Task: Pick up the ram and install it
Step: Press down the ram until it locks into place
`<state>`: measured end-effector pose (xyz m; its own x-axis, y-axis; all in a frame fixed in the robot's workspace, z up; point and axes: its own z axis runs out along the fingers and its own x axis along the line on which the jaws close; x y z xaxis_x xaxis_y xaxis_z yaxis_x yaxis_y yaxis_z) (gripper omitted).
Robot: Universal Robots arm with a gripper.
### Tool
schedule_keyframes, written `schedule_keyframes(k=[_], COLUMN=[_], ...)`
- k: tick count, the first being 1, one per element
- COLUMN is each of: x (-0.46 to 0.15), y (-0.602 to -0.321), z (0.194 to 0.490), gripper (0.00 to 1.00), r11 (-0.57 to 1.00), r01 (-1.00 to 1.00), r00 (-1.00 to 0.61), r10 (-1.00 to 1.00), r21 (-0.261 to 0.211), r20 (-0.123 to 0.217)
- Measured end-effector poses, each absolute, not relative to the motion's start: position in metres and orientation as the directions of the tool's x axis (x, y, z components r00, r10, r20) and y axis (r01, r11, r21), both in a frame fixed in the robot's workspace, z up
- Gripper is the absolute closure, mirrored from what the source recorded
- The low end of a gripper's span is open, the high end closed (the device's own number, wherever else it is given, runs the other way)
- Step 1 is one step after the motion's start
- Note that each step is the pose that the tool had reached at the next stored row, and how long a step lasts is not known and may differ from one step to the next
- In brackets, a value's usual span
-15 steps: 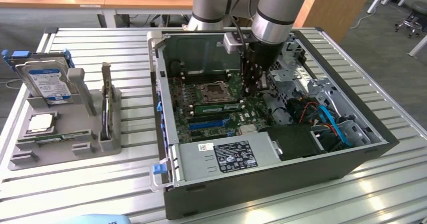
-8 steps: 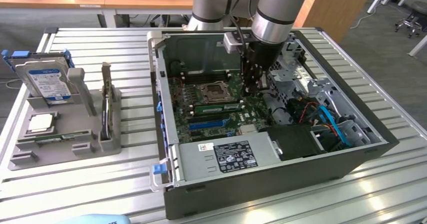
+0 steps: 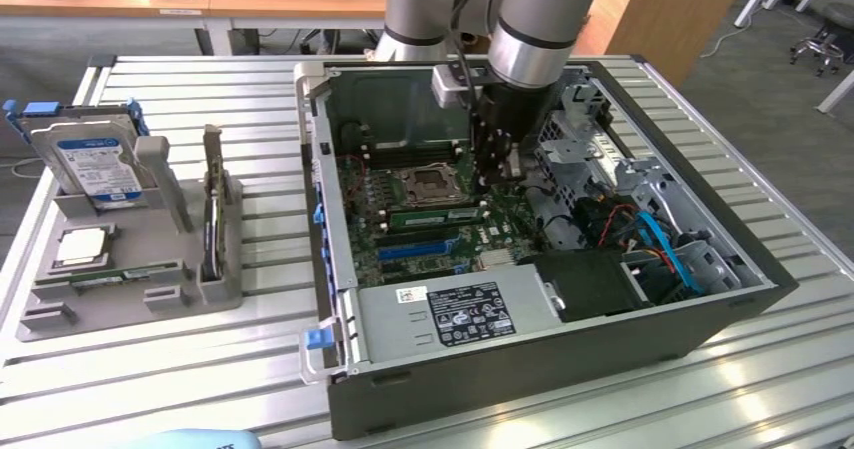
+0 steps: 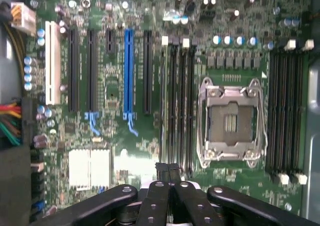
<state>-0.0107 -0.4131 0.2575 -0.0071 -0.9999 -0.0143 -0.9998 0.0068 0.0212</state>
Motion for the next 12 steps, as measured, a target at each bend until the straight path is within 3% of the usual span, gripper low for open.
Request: schedule_keyframes(k=[12], x=[-0.044], y=[-0.413], z=[0.257], gripper=[0.9], r11=[0.007], r01=[-1.0], r00=[-0.007], r10=[-1.0], r21=[0.021], r20=[-0.014])
